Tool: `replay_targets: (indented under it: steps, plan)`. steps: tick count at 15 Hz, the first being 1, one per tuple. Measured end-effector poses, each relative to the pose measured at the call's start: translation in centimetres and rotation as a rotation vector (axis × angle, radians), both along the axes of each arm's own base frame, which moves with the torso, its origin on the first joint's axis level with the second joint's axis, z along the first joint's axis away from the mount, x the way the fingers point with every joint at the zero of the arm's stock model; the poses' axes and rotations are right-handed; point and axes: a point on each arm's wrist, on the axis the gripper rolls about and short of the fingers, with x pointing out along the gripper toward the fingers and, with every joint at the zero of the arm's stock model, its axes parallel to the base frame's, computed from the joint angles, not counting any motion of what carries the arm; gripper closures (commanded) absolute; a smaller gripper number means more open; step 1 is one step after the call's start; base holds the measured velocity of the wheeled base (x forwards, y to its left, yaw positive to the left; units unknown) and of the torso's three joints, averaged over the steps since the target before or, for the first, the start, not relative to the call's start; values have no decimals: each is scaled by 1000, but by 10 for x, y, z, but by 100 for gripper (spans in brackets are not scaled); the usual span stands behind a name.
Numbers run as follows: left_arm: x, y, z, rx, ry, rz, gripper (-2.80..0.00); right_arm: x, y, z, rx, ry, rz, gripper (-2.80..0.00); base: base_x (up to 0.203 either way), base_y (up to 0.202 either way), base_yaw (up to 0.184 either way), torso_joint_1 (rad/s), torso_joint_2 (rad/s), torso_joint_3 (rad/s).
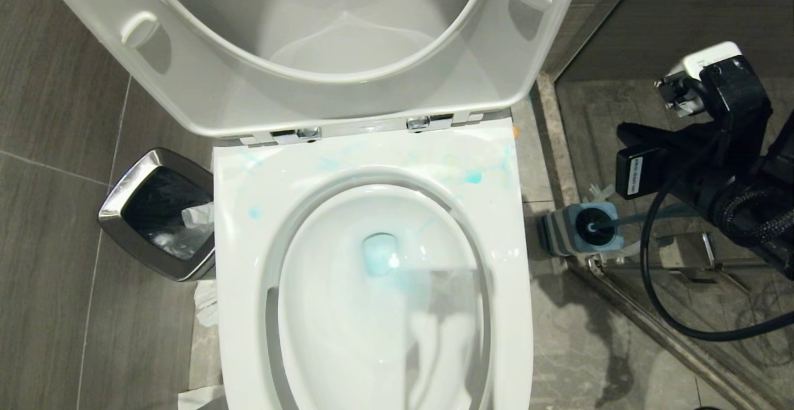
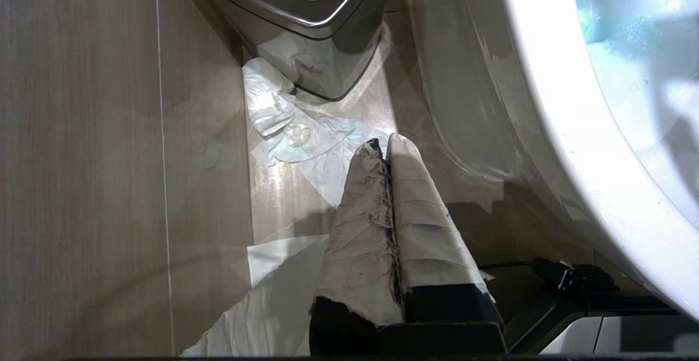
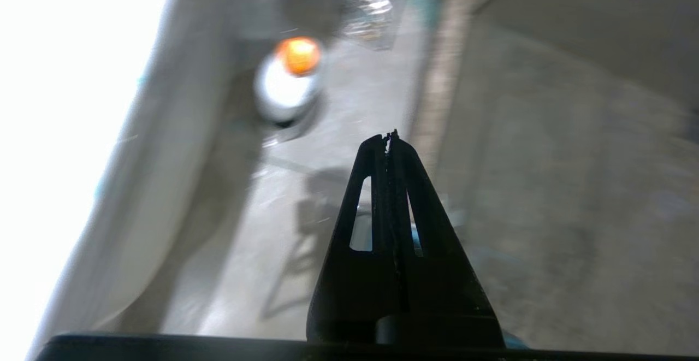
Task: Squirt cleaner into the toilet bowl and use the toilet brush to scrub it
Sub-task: Scrub the toilet bowl
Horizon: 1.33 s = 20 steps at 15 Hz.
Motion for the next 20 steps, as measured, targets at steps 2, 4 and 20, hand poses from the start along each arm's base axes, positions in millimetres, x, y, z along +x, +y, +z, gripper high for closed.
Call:
replay_targets:
  steps: [2, 4, 20]
  plan:
    - [0, 0, 0, 0, 0, 0, 0, -2, 0, 3, -3, 83, 75, 0, 0, 0, 0, 0, 0, 0]
    - [0, 0, 0, 0, 0, 0, 0, -7, -9, -1, 22, 232, 151, 0, 0, 0, 0, 0, 0, 0]
    - [0, 0, 0, 0, 0, 0, 0, -97, -116, -138, -197, 207, -72, 0, 0, 0, 0, 0, 0, 0]
